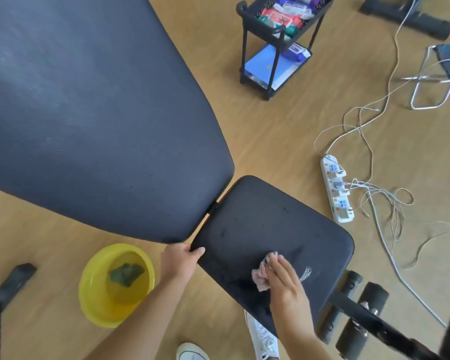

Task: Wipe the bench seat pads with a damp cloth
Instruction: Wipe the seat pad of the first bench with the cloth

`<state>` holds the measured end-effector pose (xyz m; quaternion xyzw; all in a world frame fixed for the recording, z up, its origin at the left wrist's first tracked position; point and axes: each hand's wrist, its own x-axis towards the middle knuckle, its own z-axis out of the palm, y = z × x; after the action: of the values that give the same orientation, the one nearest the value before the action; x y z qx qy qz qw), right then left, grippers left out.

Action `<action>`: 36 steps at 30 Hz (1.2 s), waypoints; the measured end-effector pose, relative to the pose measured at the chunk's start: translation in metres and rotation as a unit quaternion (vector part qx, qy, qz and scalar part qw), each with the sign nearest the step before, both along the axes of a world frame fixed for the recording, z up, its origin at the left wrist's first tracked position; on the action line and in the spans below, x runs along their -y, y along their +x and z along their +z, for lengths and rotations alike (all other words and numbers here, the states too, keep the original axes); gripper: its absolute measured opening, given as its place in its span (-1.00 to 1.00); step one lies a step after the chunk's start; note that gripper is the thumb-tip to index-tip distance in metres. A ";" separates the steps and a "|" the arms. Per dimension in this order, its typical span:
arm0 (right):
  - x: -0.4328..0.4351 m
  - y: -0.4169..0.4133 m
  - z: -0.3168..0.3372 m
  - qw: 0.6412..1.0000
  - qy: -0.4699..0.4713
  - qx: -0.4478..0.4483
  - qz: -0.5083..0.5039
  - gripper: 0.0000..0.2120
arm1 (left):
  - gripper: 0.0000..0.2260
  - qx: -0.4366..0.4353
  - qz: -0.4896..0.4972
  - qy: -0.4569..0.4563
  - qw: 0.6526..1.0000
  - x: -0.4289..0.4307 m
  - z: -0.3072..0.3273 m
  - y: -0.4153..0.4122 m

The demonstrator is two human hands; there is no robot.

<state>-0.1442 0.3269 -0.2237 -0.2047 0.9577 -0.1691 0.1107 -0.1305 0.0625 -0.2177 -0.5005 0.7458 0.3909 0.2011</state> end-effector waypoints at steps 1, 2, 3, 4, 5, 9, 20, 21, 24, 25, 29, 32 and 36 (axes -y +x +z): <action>-0.007 0.009 0.002 0.998 0.000 -0.020 0.061 -0.57 | -0.60 0.005 0.010 0.001 1.000 -0.002 0.001 -0.001; -0.018 0.016 0.002 0.989 -0.005 -0.042 0.144 -0.47 | -0.61 0.004 0.021 0.009 1.000 -0.003 0.003 -0.003; -0.033 0.014 0.004 0.977 -0.009 -0.038 0.211 -0.43 | -0.63 0.001 0.041 0.020 0.999 -0.005 0.002 -0.004; -0.046 0.005 0.010 0.962 -0.010 -0.042 0.270 -0.43 | -0.71 -0.003 0.064 0.032 0.997 -0.005 0.003 -0.007; -0.059 -0.013 0.015 0.950 -0.004 -0.034 0.310 -0.47 | -0.85 -0.006 0.087 0.044 0.995 -0.005 0.004 -0.008; -0.090 -0.103 0.009 0.994 -0.005 -0.022 0.110 -0.64 | -0.50 -0.002 0.133 0.061 0.989 -0.002 -0.003 -0.011; -0.048 -0.028 -0.002 0.938 -0.016 0.047 0.343 -0.63 | -0.50 0.014 0.190 0.087 0.978 -0.003 -0.002 -0.019; -0.054 -0.063 -0.004 0.950 -0.001 0.006 0.312 -0.61 | -0.50 0.010 0.207 0.097 0.974 -0.002 -0.003 -0.019; -0.048 -0.141 -0.004 0.995 -0.051 -0.041 -0.072 -0.76 | -0.50 -0.001 0.234 0.109 0.966 -0.003 -0.002 -0.019; -0.035 -0.145 -0.002 0.979 -0.047 -0.078 -0.181 -0.87 | -0.50 -0.005 0.230 0.110 0.967 -0.004 -0.003 -0.019; 0.041 -0.043 0.000 0.992 -0.118 0.035 -0.009 -0.79 | -0.53 -0.007 0.185 0.082 0.979 -0.004 -0.001 -0.018; 0.008 0.018 -0.001 0.947 -0.049 0.017 0.317 -0.41 | -0.55 -0.011 0.160 0.079 0.984 -0.001 -0.003 -0.016; -0.042 -0.094 0.004 0.989 -0.063 -0.060 0.120 -0.68 | -0.52 -0.029 0.157 0.076 0.984 0.001 -0.004 -0.014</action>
<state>-0.2382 0.3690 -0.2198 -0.3341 0.9187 -0.2021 0.0592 -0.1444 0.0612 -0.2219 -0.5833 0.6316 0.4873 0.1529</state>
